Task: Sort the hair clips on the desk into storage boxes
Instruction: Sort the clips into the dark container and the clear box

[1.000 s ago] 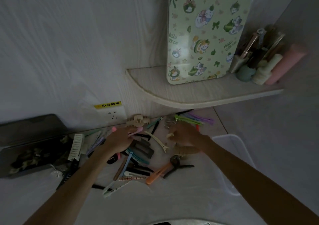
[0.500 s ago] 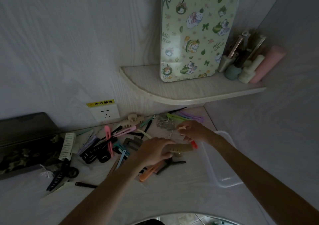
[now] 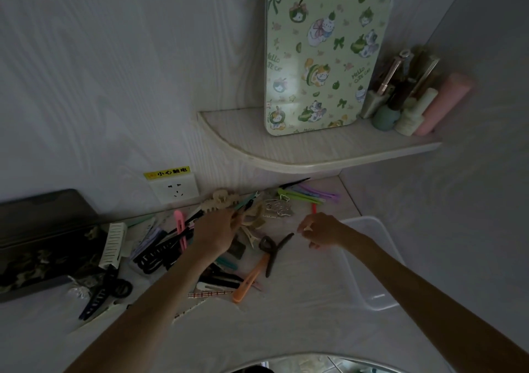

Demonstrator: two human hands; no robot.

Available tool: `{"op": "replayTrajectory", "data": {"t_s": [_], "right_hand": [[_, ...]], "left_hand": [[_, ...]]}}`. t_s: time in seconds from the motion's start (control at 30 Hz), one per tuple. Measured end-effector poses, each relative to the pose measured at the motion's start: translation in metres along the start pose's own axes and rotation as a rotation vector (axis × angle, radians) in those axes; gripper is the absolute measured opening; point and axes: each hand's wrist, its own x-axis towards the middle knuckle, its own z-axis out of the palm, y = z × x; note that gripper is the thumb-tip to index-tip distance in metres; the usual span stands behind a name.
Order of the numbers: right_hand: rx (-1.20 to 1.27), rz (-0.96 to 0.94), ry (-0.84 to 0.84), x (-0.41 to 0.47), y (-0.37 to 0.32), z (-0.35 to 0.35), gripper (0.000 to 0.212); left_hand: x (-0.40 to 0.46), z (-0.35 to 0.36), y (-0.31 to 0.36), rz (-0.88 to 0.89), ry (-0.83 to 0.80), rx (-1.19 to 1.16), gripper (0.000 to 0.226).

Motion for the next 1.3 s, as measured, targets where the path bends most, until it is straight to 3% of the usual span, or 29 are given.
{"op": "replayTrajectory", "data": {"t_s": [0.23,0.4,0.5,0.67,0.7,1.0,1.2,1.3], "right_hand": [[0.169,-0.141,-0.094,-0.004,-0.041,0.023,0.027],[0.583,-0.187,-0.283,-0.021,-0.125,0.047,0.034],[0.776,-0.265,-0.448,-0.032,-0.174,0.084,0.033],[0.906,-0.212,-0.418,-0.039,-0.226,0.134,0.034],[0.874,-0.241,-0.49,-0.051,-0.294,0.181,0.035],[0.984,-0.209,-0.321,-0.049,-0.368,0.239,0.024],[0.752,-0.003,-0.399,-0.034,-0.375,0.238,0.04],[0.719,0.019,-0.403,-0.034,-0.354,0.231,0.032]], "left_hand": [[-0.024,-0.041,-0.034,-0.129,-0.042,-0.053,0.038],[-0.059,-0.074,-0.049,-0.196,-0.056,-0.328,0.022],[-0.092,-0.093,-0.062,-0.197,0.02,-0.467,0.026],[-0.133,-0.104,-0.106,-0.356,0.222,-0.592,0.019],[-0.18,-0.136,-0.169,-0.45,0.338,-0.661,0.018],[-0.199,-0.154,-0.23,-0.467,0.372,-0.913,0.025],[-0.219,-0.165,-0.297,-0.572,0.417,-0.704,0.033],[-0.226,-0.168,-0.317,-0.556,0.384,-0.688,0.039]]}}
